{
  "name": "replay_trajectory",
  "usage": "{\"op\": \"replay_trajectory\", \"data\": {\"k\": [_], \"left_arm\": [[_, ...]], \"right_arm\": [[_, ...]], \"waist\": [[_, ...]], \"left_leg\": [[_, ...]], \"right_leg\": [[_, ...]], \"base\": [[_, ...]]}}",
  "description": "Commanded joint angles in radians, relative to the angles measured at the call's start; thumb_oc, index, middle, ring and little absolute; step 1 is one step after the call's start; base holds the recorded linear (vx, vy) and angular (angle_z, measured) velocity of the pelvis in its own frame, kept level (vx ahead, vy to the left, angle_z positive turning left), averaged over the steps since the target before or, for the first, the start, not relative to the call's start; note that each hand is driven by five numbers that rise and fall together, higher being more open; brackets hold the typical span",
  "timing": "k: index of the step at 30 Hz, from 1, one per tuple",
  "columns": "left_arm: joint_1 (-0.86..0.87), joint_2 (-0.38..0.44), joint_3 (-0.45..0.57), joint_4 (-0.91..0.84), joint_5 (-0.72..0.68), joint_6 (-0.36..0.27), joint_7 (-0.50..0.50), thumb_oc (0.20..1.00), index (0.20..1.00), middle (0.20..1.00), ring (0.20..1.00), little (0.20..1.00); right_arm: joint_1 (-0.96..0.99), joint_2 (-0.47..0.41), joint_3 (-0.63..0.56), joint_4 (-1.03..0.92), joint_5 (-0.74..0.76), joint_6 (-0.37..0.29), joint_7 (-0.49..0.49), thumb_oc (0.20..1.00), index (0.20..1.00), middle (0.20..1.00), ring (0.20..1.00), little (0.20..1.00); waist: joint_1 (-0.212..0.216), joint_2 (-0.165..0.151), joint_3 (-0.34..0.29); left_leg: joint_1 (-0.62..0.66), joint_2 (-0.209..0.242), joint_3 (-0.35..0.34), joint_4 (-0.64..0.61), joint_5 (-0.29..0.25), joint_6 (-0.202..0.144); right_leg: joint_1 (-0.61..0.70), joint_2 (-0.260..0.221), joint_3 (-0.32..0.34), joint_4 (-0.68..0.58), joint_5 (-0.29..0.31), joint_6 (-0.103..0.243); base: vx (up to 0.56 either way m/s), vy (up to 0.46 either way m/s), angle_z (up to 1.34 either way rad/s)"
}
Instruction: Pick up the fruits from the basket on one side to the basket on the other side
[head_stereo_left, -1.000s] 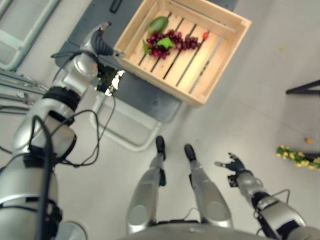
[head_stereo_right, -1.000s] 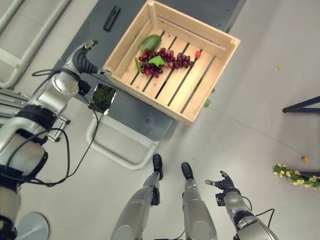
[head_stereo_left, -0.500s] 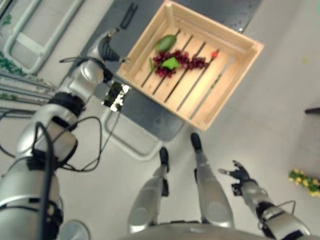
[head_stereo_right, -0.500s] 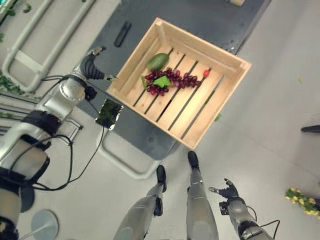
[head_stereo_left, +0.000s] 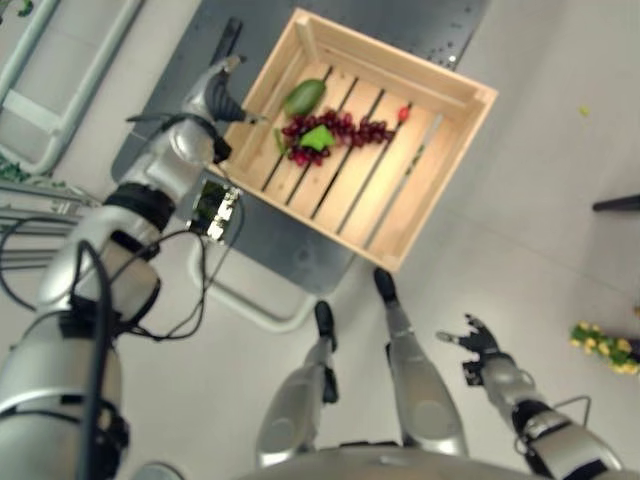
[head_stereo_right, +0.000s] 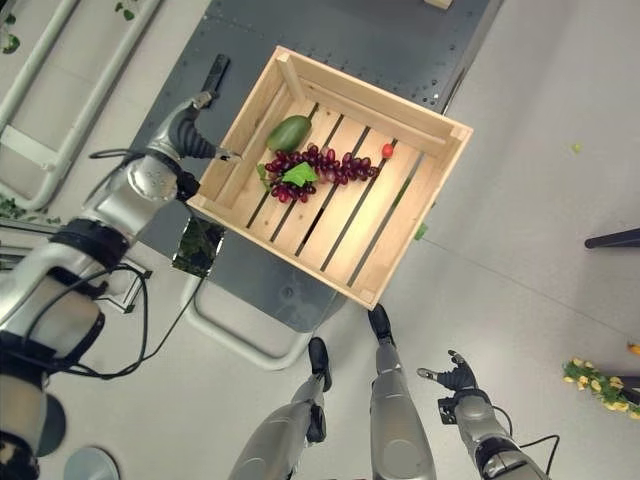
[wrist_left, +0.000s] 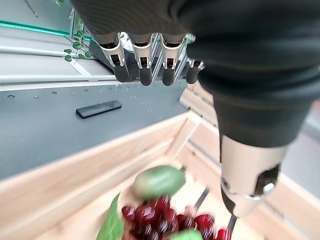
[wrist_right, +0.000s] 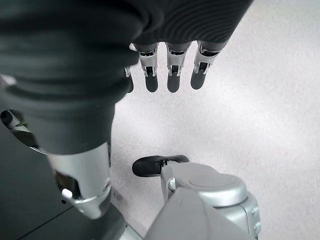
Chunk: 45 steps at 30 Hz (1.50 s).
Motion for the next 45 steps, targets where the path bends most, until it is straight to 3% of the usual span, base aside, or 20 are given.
{"op": "replay_trajectory", "data": {"k": [1,15,32,45], "left_arm": [[-0.152,-0.02,0.011,0.106,0.074,-0.009,0.038,1.0,1.0,1.0,1.0,1.0],[-0.132,-0.116,0.01,0.218,0.205,0.029,0.059,1.0,1.0,1.0,1.0,1.0],[-0.14,-0.093,0.023,0.275,0.242,0.052,0.099,1.0,1.0,1.0,1.0,1.0],[-0.173,-0.056,0.008,0.341,0.359,0.116,0.181,1.0,1.0,1.0,1.0,1.0]], "right_arm": [[0.034,-0.071,-0.029,0.004,0.02,-0.024,-0.027,1.0,1.0,1.0,1.0,1.0],[0.06,-0.078,-0.051,-0.034,0.029,-0.045,-0.069,1.0,1.0,1.0,1.0,1.0],[0.072,-0.072,-0.033,-0.123,0.017,-0.073,-0.102,1.0,1.0,1.0,1.0,1.0],[0.097,-0.06,-0.002,-0.218,0.015,-0.113,-0.133,1.0,1.0,1.0,1.0,1.0]], "waist": [[-0.028,0.073,-0.025],[-0.089,0.09,0.013],[-0.101,0.087,0.047],[-0.102,0.057,0.047]], "left_leg": [[-0.093,0.007,-0.007,0.073,-0.021,-0.037],[-0.116,0.0,0.073,0.07,-0.03,-0.034],[-0.169,0.01,0.118,0.068,-0.028,-0.036],[-0.234,0.022,0.144,0.065,-0.021,-0.042]], "right_leg": [[-0.011,-0.016,0.023,0.048,-0.145,0.121],[-0.076,-0.006,0.089,0.052,-0.121,0.13],[-0.156,0.013,0.119,0.065,-0.11,0.135],[-0.241,0.031,0.126,0.071,-0.098,0.135]], "base": [[0.02,0.04,-0.23],[0.01,0.031,-0.23],[0.01,-0.003,-0.1],[0.01,-0.005,-0.06]]}}
